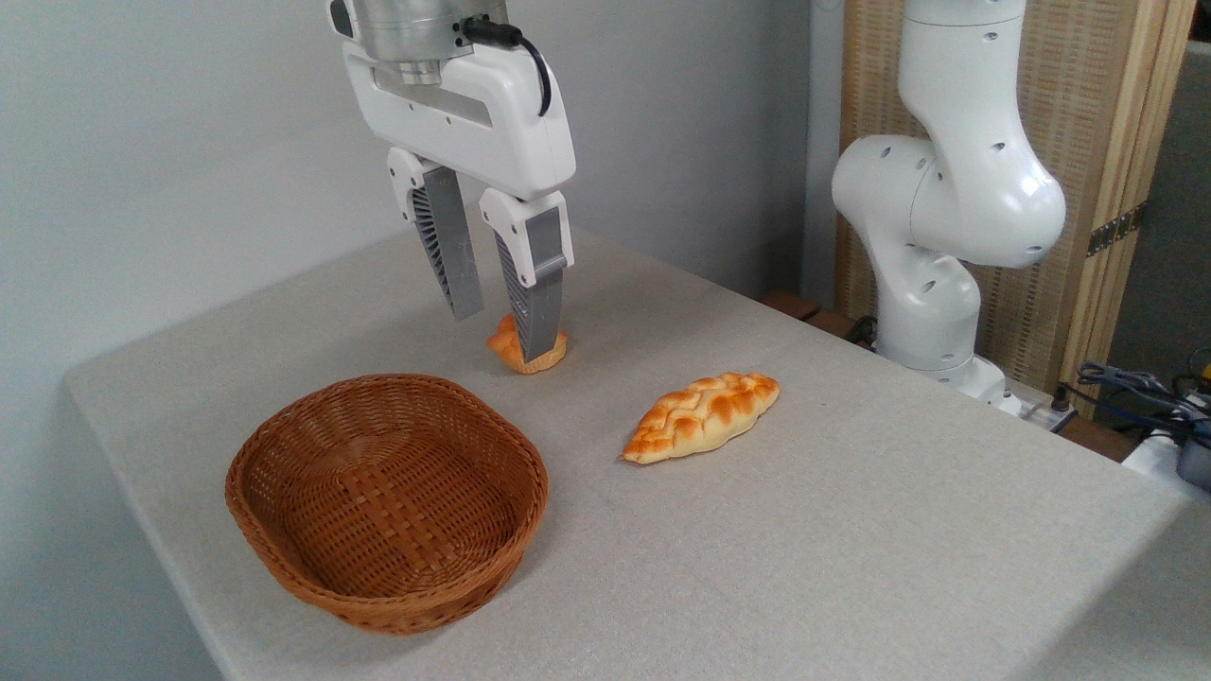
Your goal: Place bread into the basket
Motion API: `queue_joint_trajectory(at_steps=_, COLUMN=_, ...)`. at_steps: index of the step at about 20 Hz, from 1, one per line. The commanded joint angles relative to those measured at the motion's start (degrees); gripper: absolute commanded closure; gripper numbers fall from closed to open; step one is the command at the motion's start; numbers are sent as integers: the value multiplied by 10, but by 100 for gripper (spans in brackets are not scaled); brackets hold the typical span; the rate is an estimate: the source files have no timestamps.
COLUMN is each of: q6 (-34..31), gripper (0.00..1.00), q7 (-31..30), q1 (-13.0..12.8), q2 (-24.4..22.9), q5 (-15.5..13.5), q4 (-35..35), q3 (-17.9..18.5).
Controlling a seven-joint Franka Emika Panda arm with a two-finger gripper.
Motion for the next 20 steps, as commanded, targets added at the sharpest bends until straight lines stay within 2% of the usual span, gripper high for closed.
queue_joint_trajectory(at_steps=1, q6=14, gripper=0, q7=-5, q1=1, q2=-13, q5=-20, q4=-24, q3=4)
queue_joint_trajectory(at_steps=9, q6=21, gripper=0, q7=-4, q1=1, q2=-26, q5=-21, q4=-41, q3=4)
queue_joint_trajectory(at_steps=11, q6=42, gripper=0, q7=-5, q1=1, q2=-44, q5=-22, q4=-67, q3=1)
queue_joint_trajectory(at_steps=15, q6=129, gripper=0, q7=-4, q1=-5, q2=-133, q5=-72, q4=-200, q3=1)
queue_joint_trajectory(at_steps=20, q6=147, gripper=0, q7=10, q1=-55, q2=-195, q5=-126, q4=-318, q3=-1)
